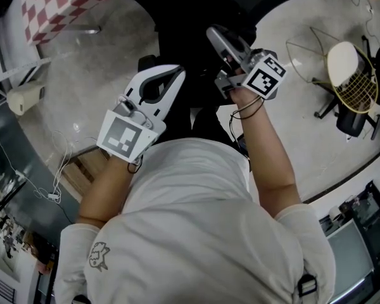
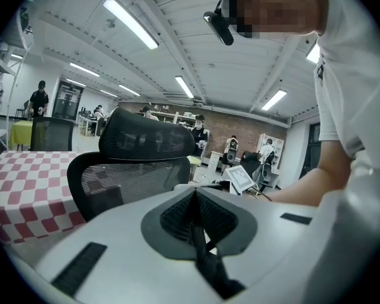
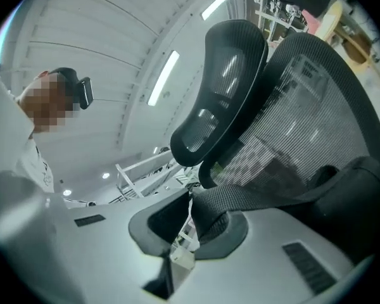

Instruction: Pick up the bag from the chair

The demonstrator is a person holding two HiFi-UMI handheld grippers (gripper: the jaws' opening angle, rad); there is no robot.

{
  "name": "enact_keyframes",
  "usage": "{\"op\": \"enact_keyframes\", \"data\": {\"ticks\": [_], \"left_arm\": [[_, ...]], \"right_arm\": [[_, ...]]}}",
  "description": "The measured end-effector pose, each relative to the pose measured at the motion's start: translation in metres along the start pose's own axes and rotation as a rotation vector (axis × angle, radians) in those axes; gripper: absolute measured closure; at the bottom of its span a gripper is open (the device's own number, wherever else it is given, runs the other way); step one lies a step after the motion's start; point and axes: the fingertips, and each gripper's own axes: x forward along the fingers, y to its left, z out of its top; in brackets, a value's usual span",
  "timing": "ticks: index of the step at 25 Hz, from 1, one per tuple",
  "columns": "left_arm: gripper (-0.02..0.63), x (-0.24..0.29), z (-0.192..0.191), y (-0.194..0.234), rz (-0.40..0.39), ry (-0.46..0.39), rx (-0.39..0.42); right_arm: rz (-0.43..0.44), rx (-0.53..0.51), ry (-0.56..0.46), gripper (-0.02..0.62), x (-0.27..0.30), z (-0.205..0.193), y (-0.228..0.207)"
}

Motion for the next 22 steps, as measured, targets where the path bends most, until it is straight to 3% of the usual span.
{"op": "enact_keyframes", "data": {"ticks": [11,22], "left_arm": [[0.595,-0.015,-0.005,-0.022,0.02,-0.012,0.004],[0.595,-0.042,0.007,-0.056,0.08,-0.078,0.036]], "right_arm": [[0.02,0.032,0.038,0.561,-0.028,-0.01,0.033],[0.065,0.036,0.091,0.561,-0.069,-0.012,0.089]]}}
